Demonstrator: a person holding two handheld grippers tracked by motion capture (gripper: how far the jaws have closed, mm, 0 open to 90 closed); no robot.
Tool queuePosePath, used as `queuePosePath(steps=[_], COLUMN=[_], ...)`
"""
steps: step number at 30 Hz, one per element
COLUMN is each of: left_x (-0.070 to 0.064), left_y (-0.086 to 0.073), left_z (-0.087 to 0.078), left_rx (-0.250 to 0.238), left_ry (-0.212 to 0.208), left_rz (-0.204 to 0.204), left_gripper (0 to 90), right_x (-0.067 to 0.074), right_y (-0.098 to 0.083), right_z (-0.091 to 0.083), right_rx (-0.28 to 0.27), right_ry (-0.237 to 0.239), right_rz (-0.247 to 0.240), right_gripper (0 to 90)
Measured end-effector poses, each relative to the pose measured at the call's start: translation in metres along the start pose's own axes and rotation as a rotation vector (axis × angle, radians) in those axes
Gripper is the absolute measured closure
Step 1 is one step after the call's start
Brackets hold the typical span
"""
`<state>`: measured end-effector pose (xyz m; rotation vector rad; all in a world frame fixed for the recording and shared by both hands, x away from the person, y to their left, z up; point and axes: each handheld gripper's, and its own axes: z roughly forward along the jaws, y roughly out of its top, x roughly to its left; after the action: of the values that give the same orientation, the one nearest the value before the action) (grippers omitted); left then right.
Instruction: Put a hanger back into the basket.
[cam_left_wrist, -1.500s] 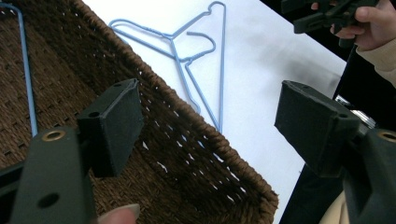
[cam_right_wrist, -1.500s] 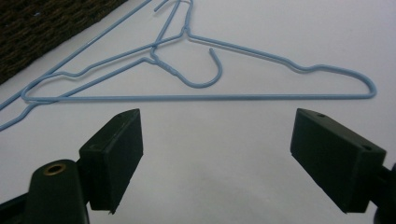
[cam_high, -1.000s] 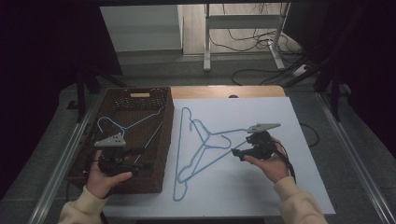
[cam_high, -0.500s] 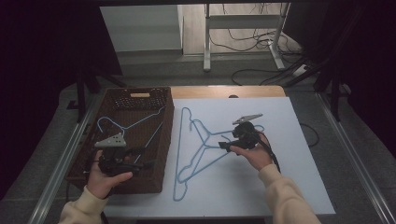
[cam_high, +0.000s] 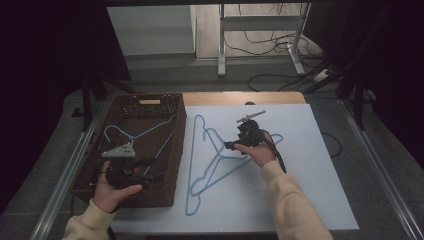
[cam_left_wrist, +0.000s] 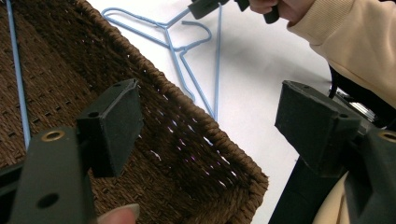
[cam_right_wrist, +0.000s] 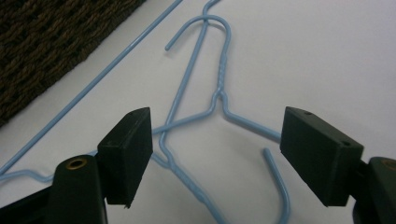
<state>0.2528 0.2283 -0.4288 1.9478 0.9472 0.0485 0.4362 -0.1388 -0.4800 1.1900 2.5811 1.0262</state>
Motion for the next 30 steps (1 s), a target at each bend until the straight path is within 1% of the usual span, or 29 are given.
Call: queuePosePath(steps=[2,9,15,18,21,23,26,30], left_x=[0.000,0.000,0.001,0.002,0.002,0.002,0.003,0.003], left_y=[0.000,0.000,-0.001,-0.001,-0.001,-0.001,-0.001,-0.001], left_z=[0.000,0.000,0.000,0.000,-0.001,-0.002,-0.002,-0.001], left_rx=[0.002,0.002,0.002,0.003,0.000,-0.002,-0.003,0.000], left_ry=[-0.001,0.000,0.000,0.001,0.001,0.002,0.002,0.001], left_rz=[0.000,0.001,-0.002,-0.002,-0.002,-0.003,-0.004,0.000], left_gripper=[23.1,23.1,23.1,23.1,23.1,23.2,23.2,23.2], right_x=[0.001,0.000,0.000,0.000,0.000,0.000,0.000,0.002], right_y=[0.002,0.010,0.016,0.020,0.022,0.023,0.024,0.026], right_z=[0.005,0.022,0.037,0.044,0.049,0.052,0.057,0.063], right_rx=[-0.001,0.024,0.041,0.054,0.056,0.062,0.068,0.079], right_ry=[0.005,0.007,0.000,-0.008,-0.015,-0.020,-0.034,-0.040], right_rz=[0.004,0.011,0.016,0.015,0.014,0.016,0.005,-0.010], right_gripper=[26.5,29.0,31.8,33.4,35.7,38.3,43.5,50.6])
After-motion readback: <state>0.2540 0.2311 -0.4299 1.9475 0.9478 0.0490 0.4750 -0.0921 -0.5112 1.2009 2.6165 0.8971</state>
